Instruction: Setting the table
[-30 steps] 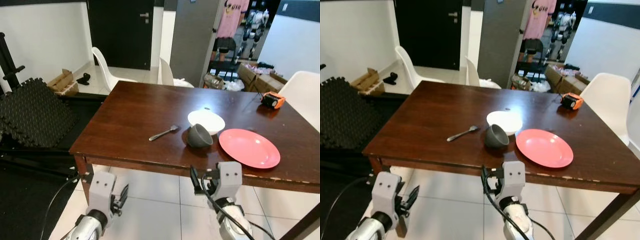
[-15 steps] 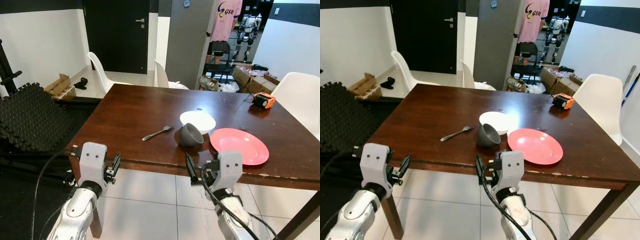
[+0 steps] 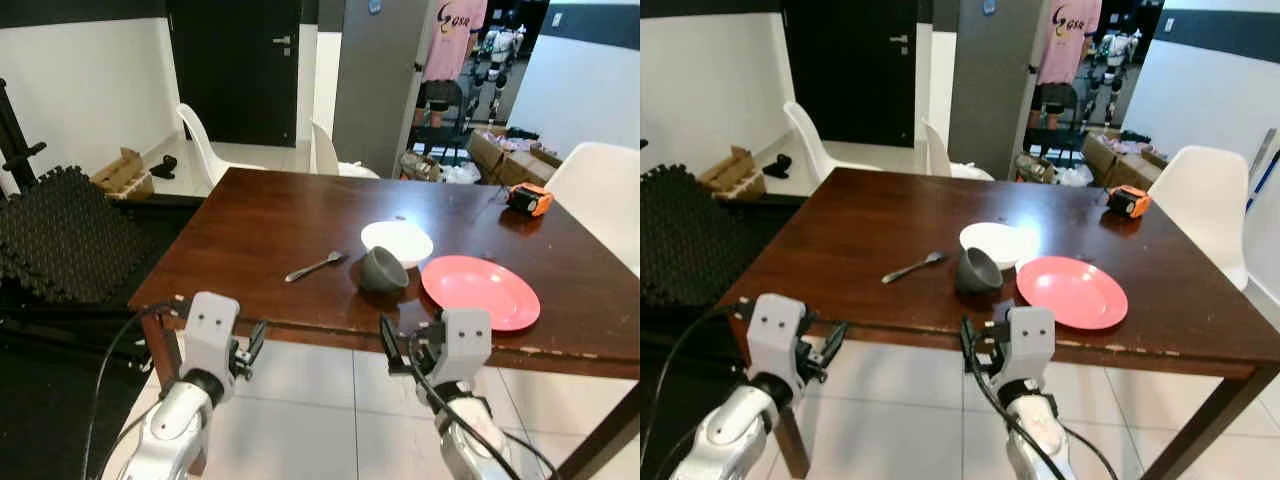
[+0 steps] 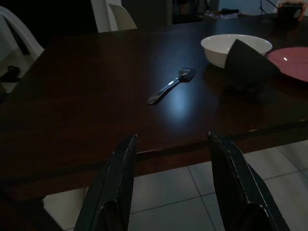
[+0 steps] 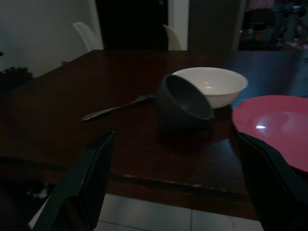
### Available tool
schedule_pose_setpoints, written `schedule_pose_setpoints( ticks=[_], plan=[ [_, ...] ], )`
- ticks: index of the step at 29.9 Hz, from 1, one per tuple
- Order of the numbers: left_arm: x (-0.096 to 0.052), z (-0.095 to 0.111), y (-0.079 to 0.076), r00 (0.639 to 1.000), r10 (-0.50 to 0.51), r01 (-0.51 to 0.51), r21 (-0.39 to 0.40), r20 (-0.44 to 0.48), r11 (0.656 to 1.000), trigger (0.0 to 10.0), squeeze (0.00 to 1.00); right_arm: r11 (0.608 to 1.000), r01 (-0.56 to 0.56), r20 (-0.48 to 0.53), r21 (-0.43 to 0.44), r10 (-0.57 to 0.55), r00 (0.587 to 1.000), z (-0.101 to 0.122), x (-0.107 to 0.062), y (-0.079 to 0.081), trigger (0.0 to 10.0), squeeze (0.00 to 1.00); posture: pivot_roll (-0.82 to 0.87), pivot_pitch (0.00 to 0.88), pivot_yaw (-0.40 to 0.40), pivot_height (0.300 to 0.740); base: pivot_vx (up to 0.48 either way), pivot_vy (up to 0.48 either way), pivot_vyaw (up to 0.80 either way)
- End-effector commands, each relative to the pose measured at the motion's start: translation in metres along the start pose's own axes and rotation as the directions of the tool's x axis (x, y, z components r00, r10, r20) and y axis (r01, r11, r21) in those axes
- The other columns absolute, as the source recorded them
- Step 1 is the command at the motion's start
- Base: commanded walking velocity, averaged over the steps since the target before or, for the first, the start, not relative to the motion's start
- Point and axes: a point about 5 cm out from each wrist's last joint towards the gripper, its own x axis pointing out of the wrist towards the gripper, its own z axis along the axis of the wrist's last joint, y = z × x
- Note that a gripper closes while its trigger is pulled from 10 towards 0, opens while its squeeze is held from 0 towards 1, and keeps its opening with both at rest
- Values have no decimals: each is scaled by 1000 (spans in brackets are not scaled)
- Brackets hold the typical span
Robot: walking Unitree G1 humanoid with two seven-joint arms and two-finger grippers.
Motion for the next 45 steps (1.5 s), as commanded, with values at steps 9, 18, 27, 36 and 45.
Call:
schedule_pose_setpoints(
  ticks=[9, 18, 27, 36, 45],
  plan=[
    [-1, -2, -6, 1000, -23, 23, 1, 3, 1000, 10000, 0, 1000, 22, -23, -5, -22, 1000, -4, -1, -5, 10000, 0, 5, 81, 42, 740, 425, 0, 0],
    [-1, -2, -8, 1000, -29, 29, 0, 6, 1000, 10000, 0, 1000, 19, -30, -14, -19, 999, -6, -1, -6, 10000, 0, 2, 74, 36, 740, 420, 0, 0],
    [-2, -3, -9, 999, -40, 40, -7, 5, 999, 10000, 0, 999, 0, -20, -48, -1, 1000, -4, -1, -4, 10000, 0, 1, 68, 32, 740, 379, 0, 0],
    [-11, -7, -21, 977, -212, 212, -12, -27, 977, 10000, 0, 991, -11, 49, -133, 17, 999, 15, -1, -6, 10000, 0, 0, 70, 33, 740, 168, 0, 0],
    [-15, -8, -24, 960, -276, 276, -6, -40, 961, 10000, 0, 989, 20, 79, -143, -9, 997, 25, -1, -12, 10000, 0, 1, 72, 33, 740, 0, 0, 0]
  ],
)
